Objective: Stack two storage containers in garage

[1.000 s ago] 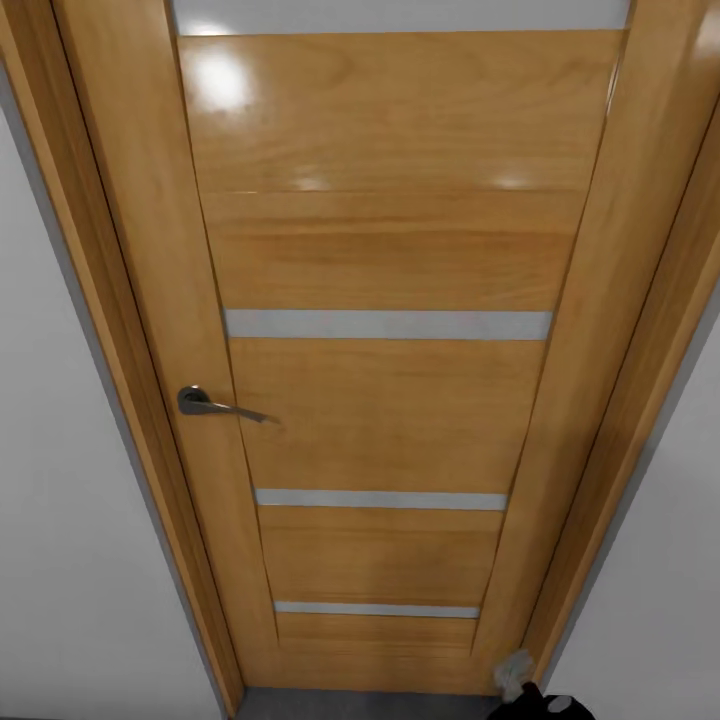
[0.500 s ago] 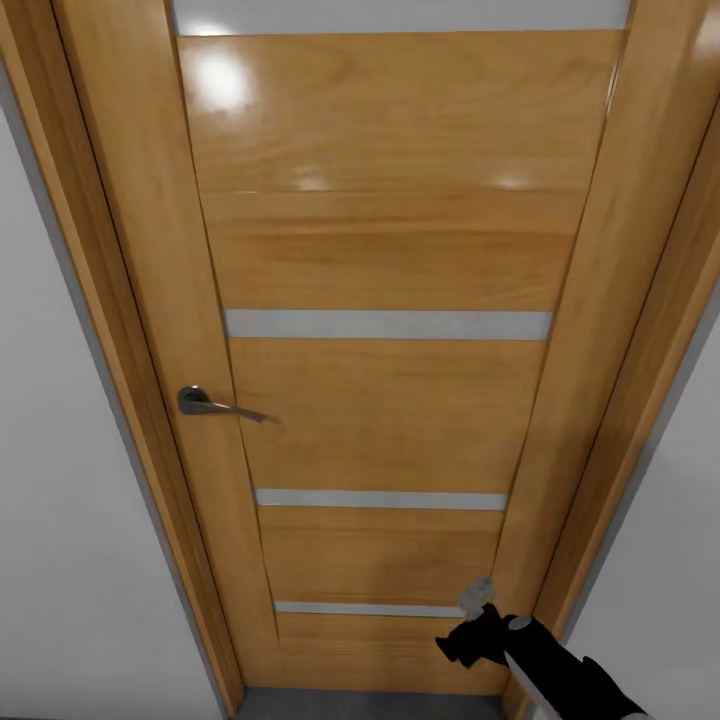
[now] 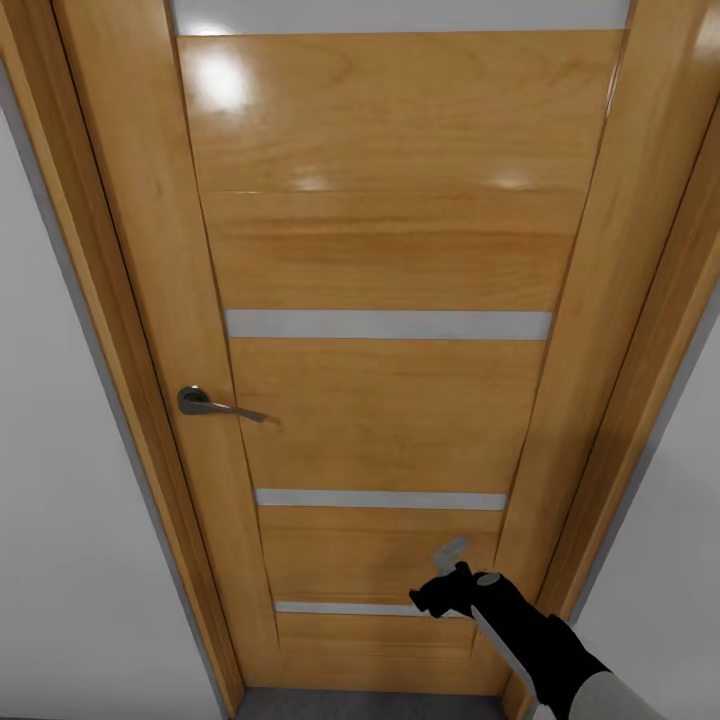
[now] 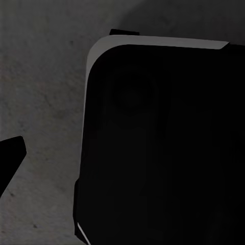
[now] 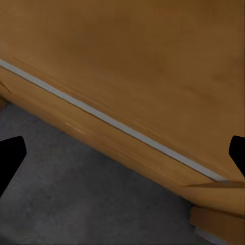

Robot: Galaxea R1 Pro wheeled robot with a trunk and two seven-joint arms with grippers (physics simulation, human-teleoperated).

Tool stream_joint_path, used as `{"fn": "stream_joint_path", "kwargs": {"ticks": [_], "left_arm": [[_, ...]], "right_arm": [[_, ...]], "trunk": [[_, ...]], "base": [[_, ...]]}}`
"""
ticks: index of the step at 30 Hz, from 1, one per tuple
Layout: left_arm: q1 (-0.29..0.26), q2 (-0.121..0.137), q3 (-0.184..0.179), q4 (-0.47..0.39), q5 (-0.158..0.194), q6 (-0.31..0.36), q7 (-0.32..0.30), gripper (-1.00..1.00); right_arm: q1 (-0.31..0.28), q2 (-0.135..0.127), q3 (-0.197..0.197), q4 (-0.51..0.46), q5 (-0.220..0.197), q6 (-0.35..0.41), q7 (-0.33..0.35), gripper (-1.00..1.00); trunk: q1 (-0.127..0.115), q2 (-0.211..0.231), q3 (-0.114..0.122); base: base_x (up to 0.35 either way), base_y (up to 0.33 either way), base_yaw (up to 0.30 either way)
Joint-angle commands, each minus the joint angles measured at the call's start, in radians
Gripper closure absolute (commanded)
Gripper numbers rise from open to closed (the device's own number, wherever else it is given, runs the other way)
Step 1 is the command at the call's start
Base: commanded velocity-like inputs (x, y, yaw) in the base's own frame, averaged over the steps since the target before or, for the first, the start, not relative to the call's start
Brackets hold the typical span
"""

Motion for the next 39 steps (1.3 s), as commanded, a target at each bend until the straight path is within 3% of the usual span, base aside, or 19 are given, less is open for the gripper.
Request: {"fn": "stream_joint_path", "kwargs": {"ticks": [1, 5, 11, 25, 33, 39], "left_arm": [[0.000, 0.000, 0.000, 0.000, 0.008, -0.002, 0.000, -1.00], [0.000, 0.000, 0.000, 0.000, 0.008, -0.003, 0.000, -1.00], [0.000, 0.000, 0.000, 0.000, 0.008, -0.003, 0.000, -1.00], [0.000, -0.001, 0.000, 0.000, 0.008, -0.003, 0.000, -1.00], [0.000, -0.001, 0.000, 0.000, 0.008, -0.003, 0.000, -1.00], [0.000, 0.000, 0.000, 0.000, 0.008, -0.003, 0.000, -1.00]], "right_arm": [[-0.001, 0.003, 0.003, -0.002, -0.007, 0.005, -0.010, -1.00], [-0.016, 0.028, 0.003, -0.025, -0.009, 0.006, -0.044, -1.00], [-0.037, 0.060, 0.003, -0.205, -0.009, 0.139, -0.078, -1.00], [-0.038, 0.063, 0.003, -0.381, -0.008, 0.264, -0.148, -1.00], [-0.108, 0.064, 0.003, -0.378, -0.008, 0.278, -0.186, -1.00], [-0.210, 0.068, 0.003, -0.281, -0.007, 0.327, -0.229, -1.00]], "trunk": [[0.000, -0.001, -0.001], [0.000, -0.001, -0.001], [0.000, -0.001, -0.001], [0.000, -0.001, -0.001], [0.000, -0.001, -0.001], [0.000, -0.001, -0.001]], "base": [[0.000, 0.000, 0.000], [0.000, 0.000, 0.000], [0.000, 0.000, 0.000], [0.000, 0.000, 0.000], [0.000, 0.000, 0.000], [0.000, 0.000, 0.000]]}}
